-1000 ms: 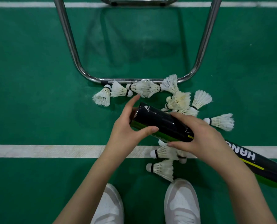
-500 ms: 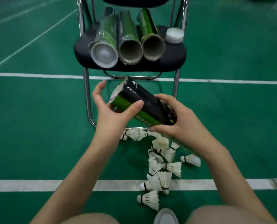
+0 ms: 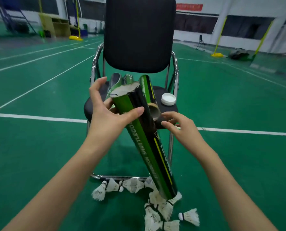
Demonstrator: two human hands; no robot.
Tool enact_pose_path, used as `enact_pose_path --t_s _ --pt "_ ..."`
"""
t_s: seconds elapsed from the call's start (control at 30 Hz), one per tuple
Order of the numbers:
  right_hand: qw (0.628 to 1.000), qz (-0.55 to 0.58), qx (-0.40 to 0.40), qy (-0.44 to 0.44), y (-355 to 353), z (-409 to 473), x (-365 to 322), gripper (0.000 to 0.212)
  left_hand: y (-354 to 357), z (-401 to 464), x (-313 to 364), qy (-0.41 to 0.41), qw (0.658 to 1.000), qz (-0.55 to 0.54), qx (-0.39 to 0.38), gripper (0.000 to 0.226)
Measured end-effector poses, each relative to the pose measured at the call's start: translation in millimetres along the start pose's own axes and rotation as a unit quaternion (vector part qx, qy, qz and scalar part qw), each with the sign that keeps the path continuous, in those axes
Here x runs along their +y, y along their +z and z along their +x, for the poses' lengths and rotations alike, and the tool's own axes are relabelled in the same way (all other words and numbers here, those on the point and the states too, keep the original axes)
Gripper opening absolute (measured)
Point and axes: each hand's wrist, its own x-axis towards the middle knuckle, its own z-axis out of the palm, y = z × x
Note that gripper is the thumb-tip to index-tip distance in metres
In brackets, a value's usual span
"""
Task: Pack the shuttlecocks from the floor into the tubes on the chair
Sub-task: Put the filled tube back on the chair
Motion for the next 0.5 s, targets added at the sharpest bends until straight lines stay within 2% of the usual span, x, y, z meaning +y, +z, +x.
enact_pose_path --t_s 0.13,0.27,0.5 --pt "0.992 -0.110 0.055 0.030 0 64 36 0.017 7 25 0 0.016 1.000 0.010 -0.002 0.092" --pt "0.975 -0.191 0.089 0.064 4 115 70 0.020 15 43 -8 0.016 1.000 0.022 -0.015 0.096" --pt "0.949 -0.303 0.060 0.062 23 154 103 0.027 23 56 -28 0.025 0.999 0.028 -0.026 0.093"
